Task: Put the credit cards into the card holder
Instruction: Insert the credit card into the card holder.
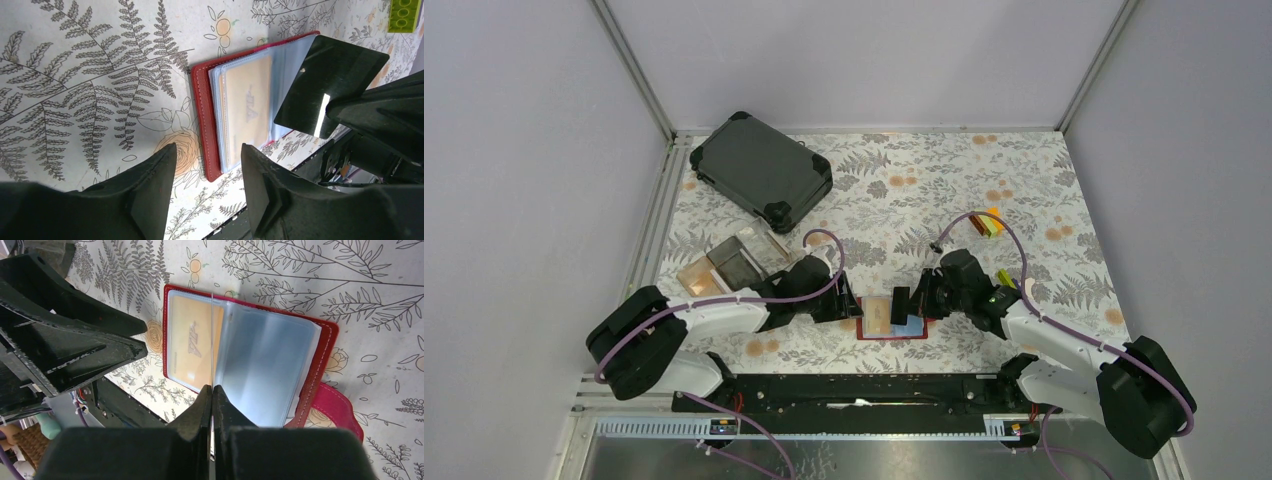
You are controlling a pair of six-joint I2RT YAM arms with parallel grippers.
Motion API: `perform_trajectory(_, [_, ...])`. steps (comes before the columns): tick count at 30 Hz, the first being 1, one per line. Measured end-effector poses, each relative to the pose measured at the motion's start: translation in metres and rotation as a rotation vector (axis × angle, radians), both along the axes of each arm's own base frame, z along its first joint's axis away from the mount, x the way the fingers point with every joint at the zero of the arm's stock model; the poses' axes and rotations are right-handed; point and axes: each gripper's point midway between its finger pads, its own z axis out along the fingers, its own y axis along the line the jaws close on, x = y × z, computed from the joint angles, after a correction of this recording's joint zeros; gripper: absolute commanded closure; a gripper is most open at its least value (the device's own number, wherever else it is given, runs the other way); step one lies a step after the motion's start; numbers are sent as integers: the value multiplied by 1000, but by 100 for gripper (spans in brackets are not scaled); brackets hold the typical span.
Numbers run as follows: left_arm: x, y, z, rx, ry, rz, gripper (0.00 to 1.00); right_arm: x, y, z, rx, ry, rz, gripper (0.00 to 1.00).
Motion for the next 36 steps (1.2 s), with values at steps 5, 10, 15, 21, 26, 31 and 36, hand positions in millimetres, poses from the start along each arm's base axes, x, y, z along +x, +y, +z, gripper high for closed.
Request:
perform_trajectory(5, [2,0,-3,11,0,7,50,3,1,2,12,-9,-3,100])
perform_trajectory(10, [2,0,-5,15,1,8,51,2,5,-2,34,3,8,100])
perform_trajectory(15, [3,0,-5,18,2,9,52,0,6,-7,38,19,14,100])
perform_trajectory(21, [1,1,-9,27,10,7,54,0,6,-8,34,22,12,100])
perform_trajectory(26, [1,0,-10,28,10,6,55,1,4,-6,29,11,2,100])
perform_trajectory(31, [1,-2,-9,25,7,3,55,1,3,-6,24,8,-2,100])
perform_trajectory(36, [3,-3,-9,25,5,3,56,0,2,-8,19,17,-2,100])
